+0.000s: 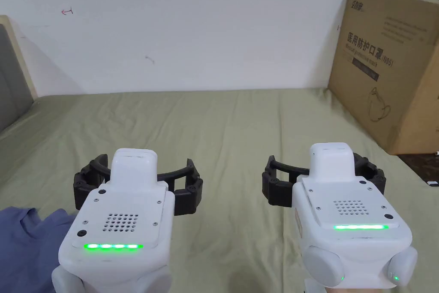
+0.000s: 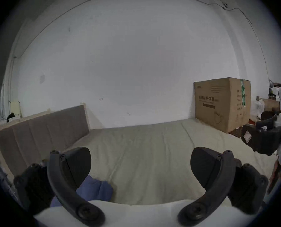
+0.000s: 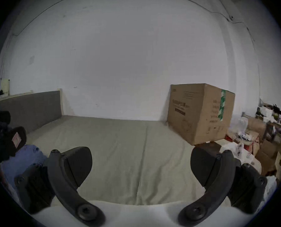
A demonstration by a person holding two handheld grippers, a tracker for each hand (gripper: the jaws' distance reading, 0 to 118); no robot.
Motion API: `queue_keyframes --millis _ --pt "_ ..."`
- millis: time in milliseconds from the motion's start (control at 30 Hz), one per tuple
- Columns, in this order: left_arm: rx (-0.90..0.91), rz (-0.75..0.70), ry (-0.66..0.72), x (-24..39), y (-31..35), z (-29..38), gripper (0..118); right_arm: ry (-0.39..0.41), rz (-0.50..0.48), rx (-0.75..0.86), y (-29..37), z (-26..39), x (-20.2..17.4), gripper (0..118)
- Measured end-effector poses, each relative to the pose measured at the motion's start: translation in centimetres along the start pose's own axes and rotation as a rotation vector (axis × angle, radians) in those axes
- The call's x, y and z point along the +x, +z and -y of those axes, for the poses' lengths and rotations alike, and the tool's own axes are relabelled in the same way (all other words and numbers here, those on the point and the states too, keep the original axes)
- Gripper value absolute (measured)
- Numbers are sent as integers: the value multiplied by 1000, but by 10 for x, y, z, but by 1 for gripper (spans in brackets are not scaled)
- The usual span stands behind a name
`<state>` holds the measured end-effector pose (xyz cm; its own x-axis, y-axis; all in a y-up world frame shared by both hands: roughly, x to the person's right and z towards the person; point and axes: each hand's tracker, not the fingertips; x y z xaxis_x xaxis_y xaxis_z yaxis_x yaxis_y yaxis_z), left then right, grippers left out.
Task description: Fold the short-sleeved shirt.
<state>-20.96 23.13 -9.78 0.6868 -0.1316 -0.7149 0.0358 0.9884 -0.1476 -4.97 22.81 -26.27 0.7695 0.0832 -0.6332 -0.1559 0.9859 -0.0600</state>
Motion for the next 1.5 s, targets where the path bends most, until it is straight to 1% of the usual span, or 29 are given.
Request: queue_keyframes --millis 33,67,100,133,167,200,233,267,300,367,400,433,467,533,600,633,700,733,800,867,900,967,1033,1233,1300,1400,1500 --pt "2 -10 -15 1 1 -1 118 4 14 10 1 1 -3 117" --pt "0 -16 -31 2 2 0 118 26 54 20 2 2 -3 117" --pt "-5 -18 -46 4 4 -2 118 34 52 25 3 3 -4 116" --pt "0 -31 -43 5 6 -2 114 35 47 28 4 3 -4 114" --pt "0 -40 -34 5 8 -3 106 33 47 30 5 4 -4 111" --pt "0 -47 -18 4 10 -3 81 33 31 32 6 5 -3 98" --pt "-2 -57 8 2 11 -3 49 31 25 29 7 5 -3 73" --pt "-4 -63 25 1 9 -2 16 27 29 30 8 5 -4 31" --pt "-12 -74 40 -2 7 -1 1 20 40 28 7 5 -5 2" --pt "-30 -84 42 -5 5 1 1 22 126 22 5 7 -4 2" --pt "-35 -55 57 -9 4 3 0 13 89 22 5 7 0 2" --pt "-35 -26 74 -12 4 4 0 -15 61 12 5 6 3 2" --pt "-42 -21 73 -13 4 5 0 -36 50 2 4 7 4 1" --pt "-56 -15 77 -16 3 6 0 -33 53 3 3 7 4 0" --pt "-80 1 109 -20 1 7 0 -48 31 -6 2 6 2 0" --pt "-83 8 129 -23 0 7 0 -50 -1 -16 2 4 3 0" --pt "-87 0 145 -28 2 6 0 -36 -1 0 3 0 -4 0" --pt "-80 -11 144 -31 3 6 0 -17 -23 2 2 -1 -8 0" --pt "-79 -23 137 -39 5 3 0 -17 -52 8 1 -6 -17 0" --pt "-75 -47 149 -52 10 0 0 -48 -174 -9 -2 -12 -27 0" --pt "-78 -66 156 -61 14 -2 0 -50 -173 -3 -4 -15 -37 0" --pt "-72 -131 173 -81 24 -4 0 -26 -235 4 -7 -19 -58 0" --pt "-60 -214 175 -104 38 -4 0 -27 -324 -1 -10 -24 -82 0" --pt "-99 -434 209 -170 84 3 0 12 -549 -22 -4 -24 -155 0" --pt "-113 -479 211 -186 96 8 0 46 -594 -23 1 -20 -174 0" --pt "-149 -528 226 -202 105 16 0 41 -655 -48 6 -16 -194 0" --pt "-179 -533 237 -212 104 23 0 41 -669 -65 7 -12 -204 0"
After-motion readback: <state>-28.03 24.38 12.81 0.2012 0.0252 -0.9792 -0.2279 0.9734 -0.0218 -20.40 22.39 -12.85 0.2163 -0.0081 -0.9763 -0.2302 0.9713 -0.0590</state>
